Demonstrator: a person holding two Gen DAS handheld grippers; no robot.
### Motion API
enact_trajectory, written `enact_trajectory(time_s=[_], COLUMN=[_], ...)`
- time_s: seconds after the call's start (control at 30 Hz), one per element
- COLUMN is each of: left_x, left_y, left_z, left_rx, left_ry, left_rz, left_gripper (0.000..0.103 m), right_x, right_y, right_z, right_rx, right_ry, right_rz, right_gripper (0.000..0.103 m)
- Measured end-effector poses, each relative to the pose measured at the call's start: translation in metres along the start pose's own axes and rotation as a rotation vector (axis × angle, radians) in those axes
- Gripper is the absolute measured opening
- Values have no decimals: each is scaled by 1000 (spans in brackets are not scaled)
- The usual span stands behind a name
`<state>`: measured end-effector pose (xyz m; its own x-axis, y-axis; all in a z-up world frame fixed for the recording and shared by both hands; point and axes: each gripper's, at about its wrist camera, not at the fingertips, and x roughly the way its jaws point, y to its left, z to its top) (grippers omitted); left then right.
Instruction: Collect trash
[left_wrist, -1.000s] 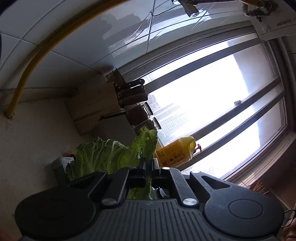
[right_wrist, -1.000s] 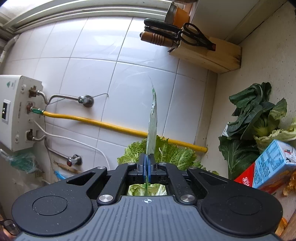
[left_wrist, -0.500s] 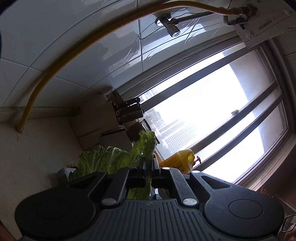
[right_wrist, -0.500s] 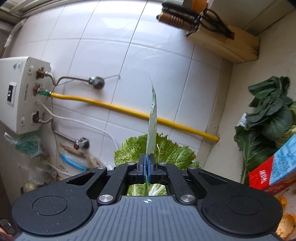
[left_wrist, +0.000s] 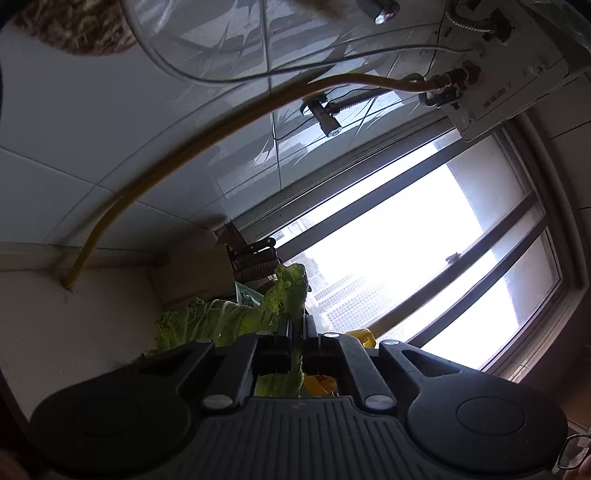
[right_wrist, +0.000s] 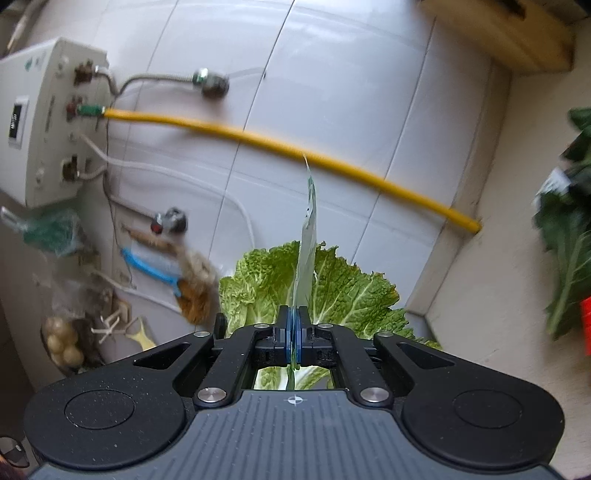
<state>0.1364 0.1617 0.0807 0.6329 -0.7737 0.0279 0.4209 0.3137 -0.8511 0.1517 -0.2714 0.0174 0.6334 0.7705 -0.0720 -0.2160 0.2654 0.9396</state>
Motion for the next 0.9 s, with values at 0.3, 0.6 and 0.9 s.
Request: enact_trajectory(time_s=[0.3,0.6,0.9], left_x=[-68,-118,-136], left_y=[-2,16,56], left_z=[17,21,14], left_rx=[31,1,-101], left_ry=[-82,-154,-144], left_rz=[63,131,190], left_gripper=[3,3,3], right_x=[72,131,158], right_y=[5,-2,-26], right_z=[-24,-57,-85], right_rx=[19,55,106], right_ry=[125,255,312], right_rz=[56,61,-3], right_gripper=[5,5,5])
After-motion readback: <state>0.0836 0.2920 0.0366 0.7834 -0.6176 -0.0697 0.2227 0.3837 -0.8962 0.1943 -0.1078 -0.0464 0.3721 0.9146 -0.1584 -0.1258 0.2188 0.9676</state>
